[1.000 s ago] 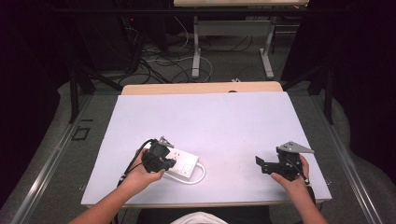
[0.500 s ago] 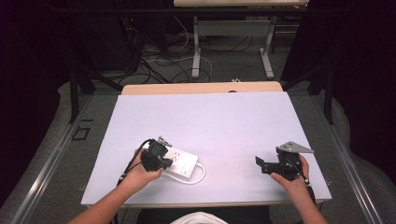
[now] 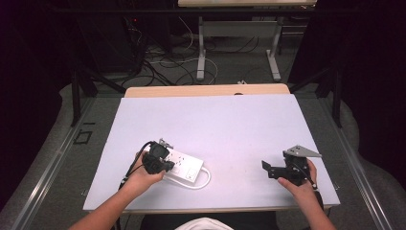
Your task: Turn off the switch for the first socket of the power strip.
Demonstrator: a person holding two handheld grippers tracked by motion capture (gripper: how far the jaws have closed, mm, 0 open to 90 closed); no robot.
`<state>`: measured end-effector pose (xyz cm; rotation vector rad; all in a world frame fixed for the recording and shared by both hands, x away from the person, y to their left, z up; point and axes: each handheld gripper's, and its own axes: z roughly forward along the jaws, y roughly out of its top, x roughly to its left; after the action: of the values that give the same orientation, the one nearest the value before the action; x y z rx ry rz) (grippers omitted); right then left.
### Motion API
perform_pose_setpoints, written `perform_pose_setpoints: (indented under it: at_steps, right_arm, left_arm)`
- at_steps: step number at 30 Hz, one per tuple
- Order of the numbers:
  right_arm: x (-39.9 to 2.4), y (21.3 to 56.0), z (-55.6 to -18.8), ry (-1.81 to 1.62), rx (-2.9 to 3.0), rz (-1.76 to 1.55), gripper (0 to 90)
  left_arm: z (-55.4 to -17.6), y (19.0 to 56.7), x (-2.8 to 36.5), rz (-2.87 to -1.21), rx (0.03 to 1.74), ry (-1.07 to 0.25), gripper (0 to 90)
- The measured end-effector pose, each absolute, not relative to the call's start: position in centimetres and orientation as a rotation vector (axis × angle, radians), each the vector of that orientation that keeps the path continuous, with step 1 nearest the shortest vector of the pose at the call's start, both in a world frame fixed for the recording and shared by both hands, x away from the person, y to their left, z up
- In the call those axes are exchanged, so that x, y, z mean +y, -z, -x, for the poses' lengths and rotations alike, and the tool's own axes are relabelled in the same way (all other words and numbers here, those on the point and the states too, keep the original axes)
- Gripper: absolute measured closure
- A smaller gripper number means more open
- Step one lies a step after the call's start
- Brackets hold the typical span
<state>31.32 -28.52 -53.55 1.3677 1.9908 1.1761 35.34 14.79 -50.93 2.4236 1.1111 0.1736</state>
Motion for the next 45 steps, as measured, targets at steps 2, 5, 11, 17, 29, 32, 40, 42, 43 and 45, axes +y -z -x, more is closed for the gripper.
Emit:
perform_pose_setpoints:
  at_steps: [2,5,11,17,29,32,40,42,43,45]
  right_arm:
    - [-28.58,53.56,-31.35,-1.175,1.992,-1.361,4.9]
    - [-28.55,53.57,-31.36,-1.173,1.994,-1.360,4.9]
    - [-28.51,53.55,-31.32,-1.176,1.991,-1.367,4.9]
    - [-28.51,53.55,-31.33,-1.176,1.993,-1.365,5.0]
    - [-28.56,53.57,-31.36,-1.173,1.993,-1.360,5.0]
    - [-28.57,53.55,-31.36,-1.175,1.992,-1.356,5.0]
    - [-28.50,53.58,-31.43,-1.173,1.989,-1.357,4.9]
    - [-28.51,53.58,-31.41,-1.177,1.991,-1.358,4.9]
    - [-28.58,53.59,-31.42,-1.172,1.997,-1.355,4.9]
    - [-28.61,53.59,-31.38,-1.173,1.994,-1.361,5.0]
  left_arm:
    - [-35.33,50.94,14.80,-2.423,1.110,-0.173,89.7]
    - [-35.34,50.96,14.79,-2.425,1.106,-0.171,89.6]
    - [-35.36,50.96,14.85,-2.424,1.106,-0.171,89.7]
    - [-35.33,50.97,14.80,-2.426,1.107,-0.168,89.7]
    - [-35.21,51.28,15.05,-2.421,1.110,-0.169,89.9]
    - [-35.25,51.26,15.04,-2.425,1.108,-0.168,90.0]
    - [-35.27,51.25,15.03,-2.425,1.111,-0.167,89.9]
    - [-35.26,51.26,15.04,-2.421,1.113,-0.166,89.9]
    - [-35.26,51.26,15.05,-2.421,1.113,-0.166,89.9]
    - [-35.28,51.25,15.04,-2.422,1.112,-0.165,89.9]
